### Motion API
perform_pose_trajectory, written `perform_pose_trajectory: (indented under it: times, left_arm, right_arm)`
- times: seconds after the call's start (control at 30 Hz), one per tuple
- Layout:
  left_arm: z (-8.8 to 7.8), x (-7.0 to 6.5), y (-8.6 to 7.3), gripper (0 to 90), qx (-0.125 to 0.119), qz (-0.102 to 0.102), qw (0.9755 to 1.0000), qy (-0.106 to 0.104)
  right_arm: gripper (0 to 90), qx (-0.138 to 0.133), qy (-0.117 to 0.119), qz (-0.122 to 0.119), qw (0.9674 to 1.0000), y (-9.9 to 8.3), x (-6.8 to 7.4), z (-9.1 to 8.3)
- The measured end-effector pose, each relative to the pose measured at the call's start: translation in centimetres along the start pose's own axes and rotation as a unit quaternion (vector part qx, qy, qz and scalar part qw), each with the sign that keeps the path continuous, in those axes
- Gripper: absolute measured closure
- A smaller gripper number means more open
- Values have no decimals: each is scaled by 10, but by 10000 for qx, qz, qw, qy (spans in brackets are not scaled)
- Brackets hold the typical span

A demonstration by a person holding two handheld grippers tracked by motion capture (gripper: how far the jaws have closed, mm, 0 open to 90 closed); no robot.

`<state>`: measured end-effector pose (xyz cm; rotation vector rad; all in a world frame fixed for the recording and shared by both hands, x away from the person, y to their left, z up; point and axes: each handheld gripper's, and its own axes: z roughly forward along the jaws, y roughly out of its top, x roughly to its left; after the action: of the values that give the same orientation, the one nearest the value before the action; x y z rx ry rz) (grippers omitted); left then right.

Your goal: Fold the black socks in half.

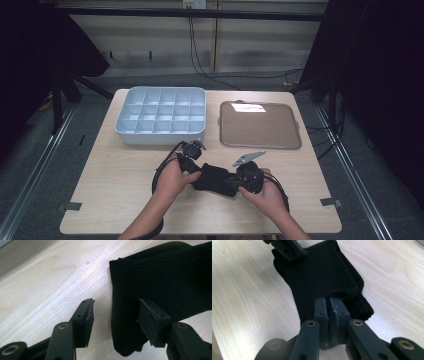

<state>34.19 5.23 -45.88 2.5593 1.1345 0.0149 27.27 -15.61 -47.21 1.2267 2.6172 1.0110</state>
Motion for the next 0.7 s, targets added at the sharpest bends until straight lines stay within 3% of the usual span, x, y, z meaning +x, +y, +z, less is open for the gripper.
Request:
perform_pose_trajectory:
  times: [0.23,0.43,0.7]
  left_arm:
    - [3,-5,3,472,88,84,9999,28]
    - [8,-7,2,507,124,37,9999,-4]
    - [9,-9,1,629,98,75,9998,-123]
  right_arm:
    - [855,-4,-4,55,10000,-3,-1,5]
    - [859,-72,-7,89,9999,-7,-1,6]
    - [860,-90,-33,-5,10000,-7,-1,7]
